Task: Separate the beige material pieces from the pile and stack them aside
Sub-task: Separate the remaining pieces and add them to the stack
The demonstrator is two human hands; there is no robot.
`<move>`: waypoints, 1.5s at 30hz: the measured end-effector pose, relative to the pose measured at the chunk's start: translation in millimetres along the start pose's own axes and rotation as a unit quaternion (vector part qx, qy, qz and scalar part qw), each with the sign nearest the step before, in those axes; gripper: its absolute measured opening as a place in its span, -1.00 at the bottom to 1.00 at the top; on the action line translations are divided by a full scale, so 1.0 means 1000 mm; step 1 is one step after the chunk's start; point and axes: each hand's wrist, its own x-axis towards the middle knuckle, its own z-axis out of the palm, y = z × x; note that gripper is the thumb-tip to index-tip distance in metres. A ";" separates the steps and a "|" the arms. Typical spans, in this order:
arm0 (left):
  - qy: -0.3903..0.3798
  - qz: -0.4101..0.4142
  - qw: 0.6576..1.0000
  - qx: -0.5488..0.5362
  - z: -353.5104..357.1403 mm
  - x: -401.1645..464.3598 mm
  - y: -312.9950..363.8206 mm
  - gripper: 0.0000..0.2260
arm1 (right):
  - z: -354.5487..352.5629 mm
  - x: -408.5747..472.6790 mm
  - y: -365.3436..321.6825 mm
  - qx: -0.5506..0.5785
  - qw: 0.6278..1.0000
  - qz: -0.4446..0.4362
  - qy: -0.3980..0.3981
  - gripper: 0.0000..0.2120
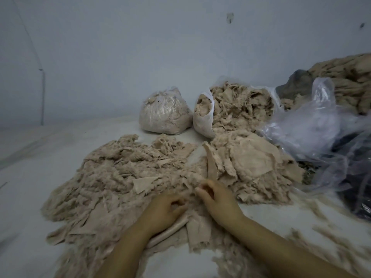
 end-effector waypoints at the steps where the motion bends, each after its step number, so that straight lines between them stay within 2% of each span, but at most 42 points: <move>1: 0.023 -0.017 0.999 0.019 0.002 0.000 -0.003 -0.85 | 0.000 0.004 0.000 -0.049 0.998 -0.018 0.022 -0.87; 2: 0.043 -0.038 0.997 0.042 0.003 -0.001 -0.007 -0.78 | 0.001 0.009 0.000 -0.102 0.994 -0.029 0.032 -0.83; 5: 0.072 -0.111 0.986 0.099 0.002 -0.001 -0.016 -0.45 | 0.007 0.028 0.001 -0.238 0.971 -0.014 0.015 -0.53; 6: 0.068 -0.133 0.982 0.115 0.002 0.000 -0.018 -0.39 | 0.009 0.035 0.002 -0.270 0.963 -0.009 -0.002 -0.45; 8: 0.056 -0.154 0.973 0.161 0.003 0.001 -0.021 -0.39 | 0.013 0.048 0.006 -0.309 0.950 0.002 -0.044 -0.37; 10: 0.057 -0.156 0.966 0.199 0.006 0.003 -0.025 -0.51 | 0.015 0.061 0.011 -0.311 0.948 0.022 -0.066 -0.42; 12: 0.072 -0.151 0.964 0.206 0.010 0.004 -0.025 -0.61 | 0.015 0.070 0.016 -0.321 0.944 0.041 -0.068 -0.56; 16: 0.088 -0.144 0.966 0.194 0.013 0.004 -0.027 -0.66 | 0.009 0.083 0.027 -0.384 0.917 0.047 -0.092 -0.69; 20: 0.105 -0.135 0.964 0.201 0.014 0.005 -0.028 -0.67 | -0.005 0.091 0.024 -0.321 0.944 -0.005 -0.077 -0.88; 25: 0.116 -0.143 0.964 0.194 0.015 0.006 -0.027 -0.68 | -0.043 0.115 -0.005 -0.268 0.962 -0.059 0.015 -0.81; 28: 0.124 -0.148 0.965 0.179 0.015 0.005 -0.027 -0.66 | -0.079 0.134 -0.013 -0.295 0.950 -0.072 0.067 -0.83; 32: 0.122 -0.154 0.964 0.177 0.016 0.006 -0.027 -0.63 | -0.119 0.147 0.003 -0.346 0.928 -0.043 0.134 -0.87; 34: 0.123 -0.156 0.965 0.168 0.016 0.006 -0.026 -0.63 | -0.122 0.143 0.023 -0.386 0.913 -0.011 0.129 -0.85; 36: 0.123 -0.159 0.965 0.166 0.015 0.007 -0.024 -0.63 | -0.115 0.132 0.047 -0.413 0.907 0.024 0.080 -0.82; 38: 0.124 -0.156 0.966 0.166 0.014 0.005 -0.021 -0.63 | -0.110 0.121 0.066 -0.381 0.921 0.060 0.048 -0.80; 40: 0.130 -0.150 0.969 0.149 0.012 0.004 -0.020 -0.59 | -0.114 0.120 0.071 -0.324 0.940 0.090 0.056 -0.78; 42: 0.142 -0.133 0.976 0.097 0.009 0.001 -0.015 -0.54 | -0.121 0.124 0.066 -0.306 0.942 0.113 0.074 -0.74; 45: 0.207 -0.056 0.977 0.019 0.003 -0.001 -0.004 -0.67 | -0.128 0.123 0.042 -0.298 0.939 0.115 0.126 -0.64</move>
